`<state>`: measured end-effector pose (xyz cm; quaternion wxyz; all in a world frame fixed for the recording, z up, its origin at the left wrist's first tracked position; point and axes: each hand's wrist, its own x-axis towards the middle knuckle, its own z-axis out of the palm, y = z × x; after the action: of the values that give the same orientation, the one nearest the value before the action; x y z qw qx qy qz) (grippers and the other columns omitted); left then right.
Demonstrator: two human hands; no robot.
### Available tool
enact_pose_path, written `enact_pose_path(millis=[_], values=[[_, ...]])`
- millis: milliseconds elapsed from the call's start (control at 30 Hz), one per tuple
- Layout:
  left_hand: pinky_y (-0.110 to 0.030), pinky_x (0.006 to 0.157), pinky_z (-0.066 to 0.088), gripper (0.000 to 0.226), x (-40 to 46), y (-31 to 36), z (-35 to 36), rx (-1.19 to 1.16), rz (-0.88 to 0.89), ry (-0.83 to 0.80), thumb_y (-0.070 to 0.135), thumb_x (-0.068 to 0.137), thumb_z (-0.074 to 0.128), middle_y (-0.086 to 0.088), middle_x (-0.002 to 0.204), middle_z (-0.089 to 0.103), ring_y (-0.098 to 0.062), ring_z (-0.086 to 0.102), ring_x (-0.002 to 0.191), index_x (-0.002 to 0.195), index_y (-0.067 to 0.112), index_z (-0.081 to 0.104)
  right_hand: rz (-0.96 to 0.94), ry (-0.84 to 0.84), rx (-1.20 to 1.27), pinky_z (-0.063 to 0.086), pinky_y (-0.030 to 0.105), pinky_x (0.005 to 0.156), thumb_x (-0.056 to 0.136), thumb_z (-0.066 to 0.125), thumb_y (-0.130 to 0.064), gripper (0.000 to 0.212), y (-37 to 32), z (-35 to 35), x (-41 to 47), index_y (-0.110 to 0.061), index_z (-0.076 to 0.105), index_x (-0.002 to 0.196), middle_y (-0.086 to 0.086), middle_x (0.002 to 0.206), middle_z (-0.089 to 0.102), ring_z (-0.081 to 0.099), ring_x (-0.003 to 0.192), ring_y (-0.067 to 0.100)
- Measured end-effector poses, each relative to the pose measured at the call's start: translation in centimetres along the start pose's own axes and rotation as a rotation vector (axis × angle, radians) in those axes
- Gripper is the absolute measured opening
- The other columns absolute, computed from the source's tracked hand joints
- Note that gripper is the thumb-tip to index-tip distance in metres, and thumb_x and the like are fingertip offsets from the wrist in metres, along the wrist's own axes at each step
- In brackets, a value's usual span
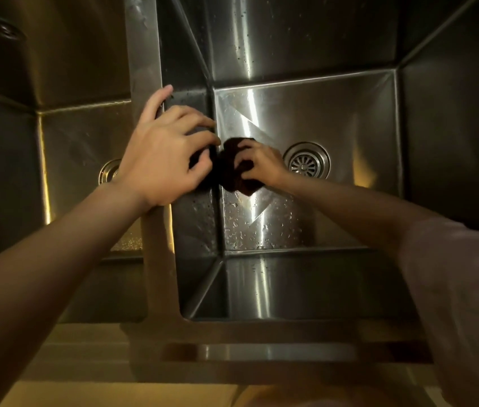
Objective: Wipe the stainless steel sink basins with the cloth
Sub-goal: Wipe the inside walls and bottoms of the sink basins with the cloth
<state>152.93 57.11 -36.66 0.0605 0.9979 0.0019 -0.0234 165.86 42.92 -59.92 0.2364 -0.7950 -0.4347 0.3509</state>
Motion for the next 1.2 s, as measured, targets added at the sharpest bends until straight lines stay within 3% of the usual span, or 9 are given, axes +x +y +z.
enact_pose_path(millis=[100, 233, 367, 467, 633, 733, 967, 1067, 1200], values=[[-0.048, 0.118, 0.010, 0.036, 0.0, 0.0, 0.0, 0.006, 0.005, 0.002, 0.032, 0.091, 0.042, -0.002, 0.116, 0.067, -0.021, 0.055, 0.118, 0.107, 0.019, 0.072, -0.138, -0.097, -0.061, 0.049, 0.035, 0.091, 0.068, 0.072, -0.027, 0.030, 1.2, 1.6, -4.1, -0.037, 0.067, 0.096, -0.012, 0.136, 0.050, 0.055, 0.117, 0.013], [-0.047, 0.118, 0.011, 0.035, 0.0, 0.0, 0.0, 0.003, 0.003, 0.024, 0.031, 0.089, 0.044, -0.002, 0.114, 0.068, -0.022, 0.057, 0.114, 0.104, 0.019, 0.074, -0.315, -0.243, -0.118, 0.046, 0.041, 0.095, 0.074, 0.070, -0.021, 0.025, 2.9, 2.4, -6.8, -0.026, 0.069, 0.098, -0.015, 0.116, 0.065, 0.040, 0.134, 0.011], [-0.050, 0.118, 0.012, 0.036, 0.0, 0.1, 0.0, 0.001, 0.005, 0.018, 0.031, 0.089, 0.043, -0.002, 0.114, 0.068, -0.022, 0.057, 0.114, 0.104, 0.018, 0.074, -0.189, -0.104, -0.054, 0.047, 0.041, 0.096, 0.072, 0.073, -0.023, 0.029, 2.3, 0.9, -4.8, -0.035, 0.069, 0.098, -0.013, 0.129, 0.057, 0.045, 0.130, 0.008], [-0.051, 0.117, 0.013, 0.036, 0.0, 0.2, 0.0, 0.006, 0.003, 0.013, 0.031, 0.089, 0.042, -0.001, 0.115, 0.068, -0.022, 0.057, 0.114, 0.103, 0.019, 0.074, -0.056, 0.002, -0.015, 0.044, 0.042, 0.100, 0.072, 0.073, -0.025, 0.030, 1.4, -1.1, -1.3, -0.037, 0.068, 0.099, -0.007, 0.139, 0.050, 0.049, 0.126, 0.015], [-0.048, 0.118, 0.010, 0.038, 0.0, 0.2, 0.1, 0.024, 0.007, 0.016, 0.033, 0.090, 0.040, 0.000, 0.116, 0.067, -0.021, 0.056, 0.115, 0.105, 0.021, 0.073, 0.048, 0.119, 0.029, 0.044, 0.037, 0.099, 0.070, 0.075, -0.023, 0.029, 2.5, -3.2, 0.4, -0.033, 0.072, 0.097, -0.004, 0.132, 0.057, 0.049, 0.126, 0.013], [-0.047, 0.119, 0.009, 0.039, -0.1, 0.0, 0.3, 0.028, 0.005, 0.016, 0.034, 0.090, 0.040, 0.000, 0.116, 0.067, -0.021, 0.056, 0.115, 0.107, 0.020, 0.072, 0.015, 0.093, 0.030, 0.046, 0.039, 0.098, 0.068, 0.077, -0.019, 0.029, 3.6, -2.2, -2.7, -0.030, 0.072, 0.094, 0.001, 0.135, 0.055, 0.051, 0.125, 0.018], [-0.046, 0.119, 0.009, 0.038, 0.0, -0.1, 0.3, 0.024, 0.004, 0.020, 0.035, 0.088, 0.042, 0.002, 0.115, 0.067, -0.019, 0.056, 0.115, 0.107, 0.022, 0.072, -0.090, -0.123, 0.024, 0.044, 0.041, 0.101, 0.069, 0.076, -0.020, 0.029, 3.4, 1.6, -8.7, -0.035, 0.069, 0.092, -0.012, 0.122, 0.061, 0.046, 0.128, 0.009], [-0.046, 0.119, 0.009, 0.038, 0.1, -0.1, 0.3, 0.028, -0.002, 0.023, 0.035, 0.088, 0.042, 0.003, 0.115, 0.067, -0.018, 0.056, 0.114, 0.106, 0.023, 0.072, -0.116, -0.125, 0.056, 0.041, 0.037, 0.104, 0.069, 0.077, -0.018, 0.028, 2.7, 1.6, -6.9, -0.030, 0.072, 0.093, -0.011, 0.118, 0.064, 0.045, 0.129, 0.008], [-0.045, 0.119, 0.010, 0.037, 0.0, 0.0, 0.6, 0.039, -0.007, 0.030, 0.036, 0.087, 0.042, 0.004, 0.115, 0.067, -0.017, 0.056, 0.114, 0.105, 0.024, 0.072, -0.025, -0.028, 0.131, 0.035, 0.028, 0.105, 0.068, 0.077, -0.018, 0.031, 0.4, 1.4, -3.1, -0.029, 0.072, 0.096, -0.004, 0.132, 0.056, 0.046, 0.129, 0.011]])
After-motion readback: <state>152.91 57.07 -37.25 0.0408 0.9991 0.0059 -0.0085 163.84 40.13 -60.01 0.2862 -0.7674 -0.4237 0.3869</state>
